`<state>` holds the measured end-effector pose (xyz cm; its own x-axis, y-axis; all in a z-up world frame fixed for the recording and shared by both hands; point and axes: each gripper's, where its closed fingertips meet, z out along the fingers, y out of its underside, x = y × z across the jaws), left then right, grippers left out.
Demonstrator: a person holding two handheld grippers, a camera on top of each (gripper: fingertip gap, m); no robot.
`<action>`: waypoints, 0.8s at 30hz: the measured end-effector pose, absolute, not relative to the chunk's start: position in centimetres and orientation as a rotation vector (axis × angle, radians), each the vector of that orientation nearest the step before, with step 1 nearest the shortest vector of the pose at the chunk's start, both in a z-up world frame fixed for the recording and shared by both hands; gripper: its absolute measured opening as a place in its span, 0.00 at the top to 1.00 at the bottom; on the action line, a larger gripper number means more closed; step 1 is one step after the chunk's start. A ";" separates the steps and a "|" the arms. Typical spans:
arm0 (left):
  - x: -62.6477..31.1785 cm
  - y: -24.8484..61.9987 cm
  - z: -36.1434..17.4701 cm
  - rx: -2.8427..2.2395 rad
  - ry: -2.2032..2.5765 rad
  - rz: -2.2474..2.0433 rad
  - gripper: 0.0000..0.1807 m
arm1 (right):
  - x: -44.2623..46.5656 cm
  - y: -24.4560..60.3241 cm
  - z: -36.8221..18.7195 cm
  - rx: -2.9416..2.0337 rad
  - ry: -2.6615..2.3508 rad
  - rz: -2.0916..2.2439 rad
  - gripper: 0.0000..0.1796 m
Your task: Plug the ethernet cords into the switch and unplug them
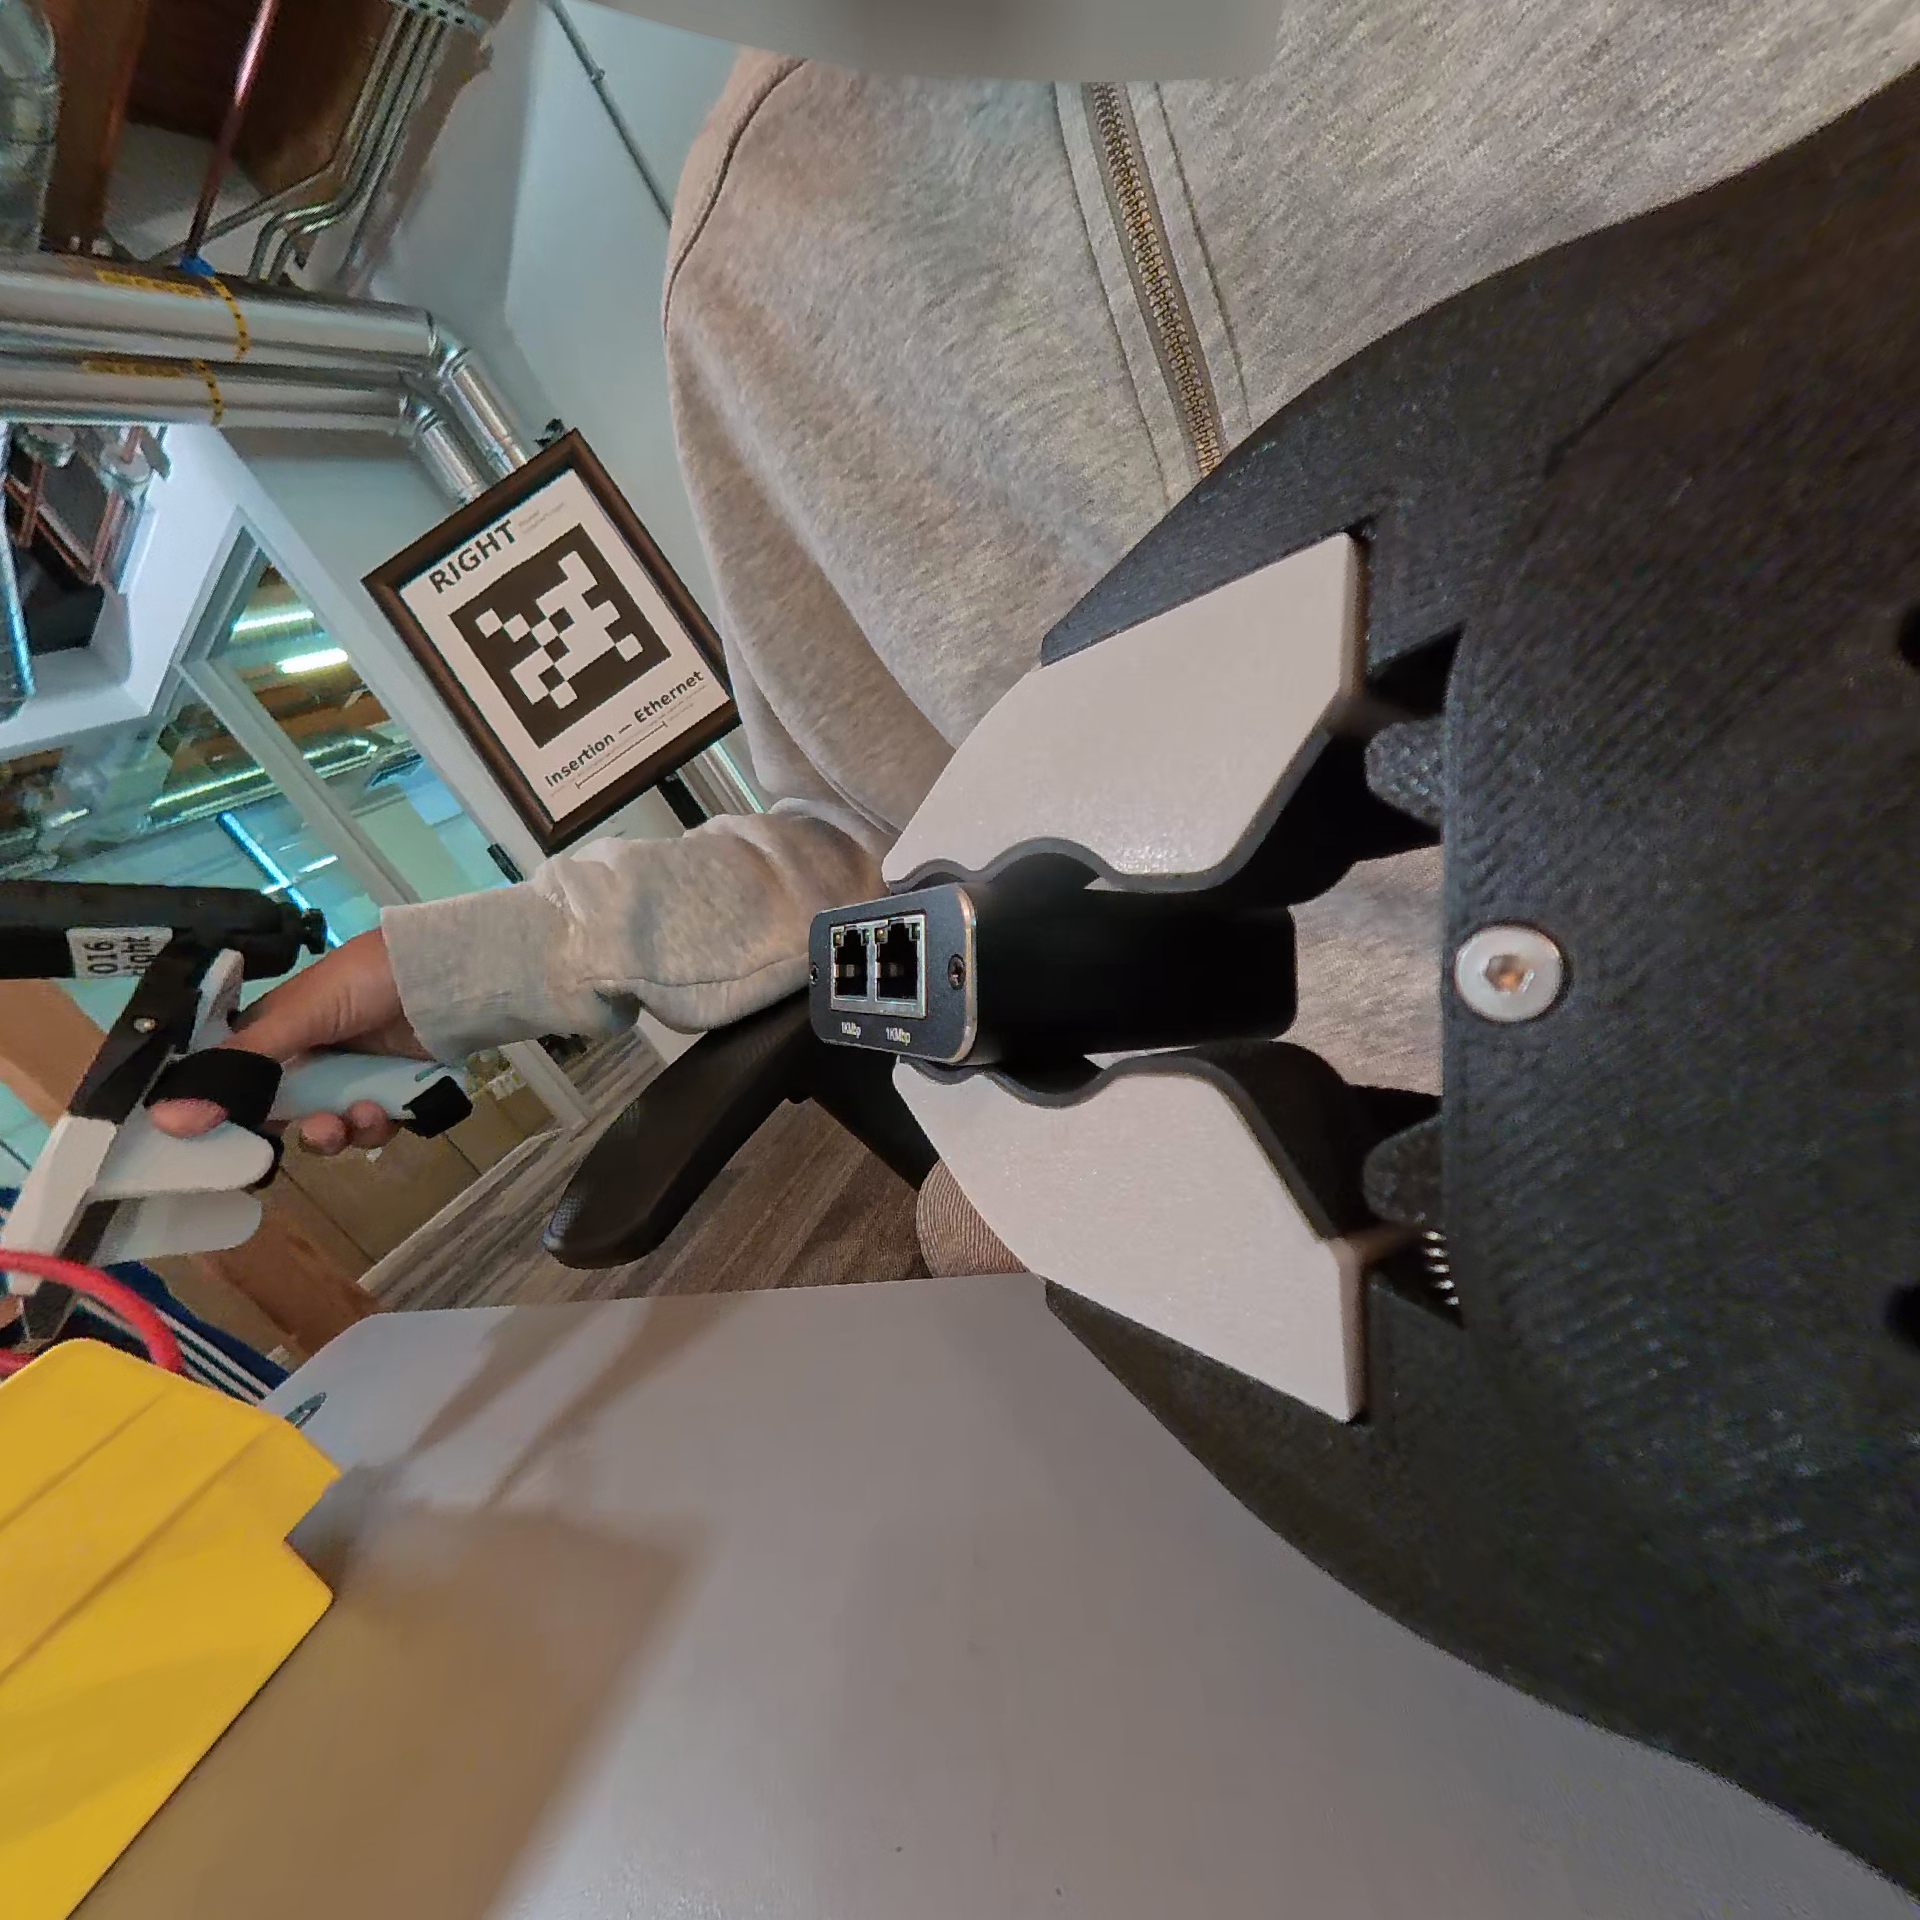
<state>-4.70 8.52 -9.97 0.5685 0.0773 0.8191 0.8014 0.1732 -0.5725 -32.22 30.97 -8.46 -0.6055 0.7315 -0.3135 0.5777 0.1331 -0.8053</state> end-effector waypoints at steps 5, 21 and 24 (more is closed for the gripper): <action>-4.7 8.5 -9.9 -1.314 -0.851 -0.612 0.85 | -32.3 30.1 -8.1 -1.272 -2.252 1.482 0.67; -4.7 8.6 -10.0 -1.311 -0.854 -0.620 0.85 | -31.5 30.2 -5.8 -1.215 -2.164 1.421 0.69; -4.7 8.6 -10.0 -1.311 -0.852 -0.619 0.85 | -32.3 30.1 -8.0 -1.217 -2.211 1.276 0.66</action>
